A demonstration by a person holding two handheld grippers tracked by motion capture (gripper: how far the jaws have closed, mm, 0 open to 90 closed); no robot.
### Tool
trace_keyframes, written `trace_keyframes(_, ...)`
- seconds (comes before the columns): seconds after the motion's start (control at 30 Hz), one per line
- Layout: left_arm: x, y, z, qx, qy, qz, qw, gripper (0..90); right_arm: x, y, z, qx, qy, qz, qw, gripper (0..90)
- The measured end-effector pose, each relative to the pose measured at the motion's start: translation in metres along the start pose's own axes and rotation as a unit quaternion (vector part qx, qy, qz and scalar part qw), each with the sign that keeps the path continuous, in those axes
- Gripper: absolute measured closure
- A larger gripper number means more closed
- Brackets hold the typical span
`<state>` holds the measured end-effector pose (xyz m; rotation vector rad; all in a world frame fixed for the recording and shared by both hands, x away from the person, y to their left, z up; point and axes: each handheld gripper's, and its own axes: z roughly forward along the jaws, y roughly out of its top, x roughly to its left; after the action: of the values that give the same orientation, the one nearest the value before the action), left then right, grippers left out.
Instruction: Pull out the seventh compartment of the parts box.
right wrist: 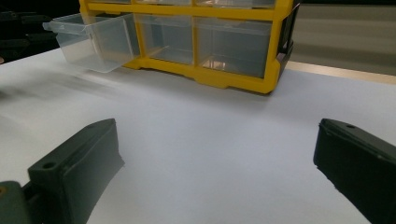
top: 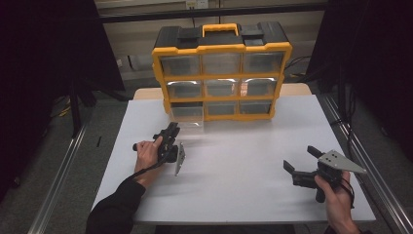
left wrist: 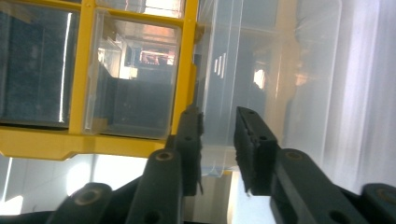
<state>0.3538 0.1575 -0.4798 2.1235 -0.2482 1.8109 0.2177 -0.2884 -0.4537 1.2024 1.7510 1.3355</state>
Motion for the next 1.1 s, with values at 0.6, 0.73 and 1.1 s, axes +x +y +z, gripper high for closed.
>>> trace_keyframes(0.6, 0.004, 0.004, 0.002, 0.019, -0.014, -0.170, 0.9851, 17.1, 0.000, 0.000, 0.000, 0.001, -0.001, -0.003, 1.0000, 0.2)
trace_keyframes(0.73, 0.007, 0.004, 0.002, 0.015, -0.012, -0.199, 0.9797, 15.8, 0.000, 0.000, 0.001, 0.004, -0.001, -0.002, 1.0000, 0.2)
trace_keyframes(1.1, 0.022, -0.008, 0.005, 0.030, -0.050, -0.343, 0.9374, 5.1, 0.000, 0.000, 0.001, 0.004, -0.001, -0.002, 1.0000, 0.2)
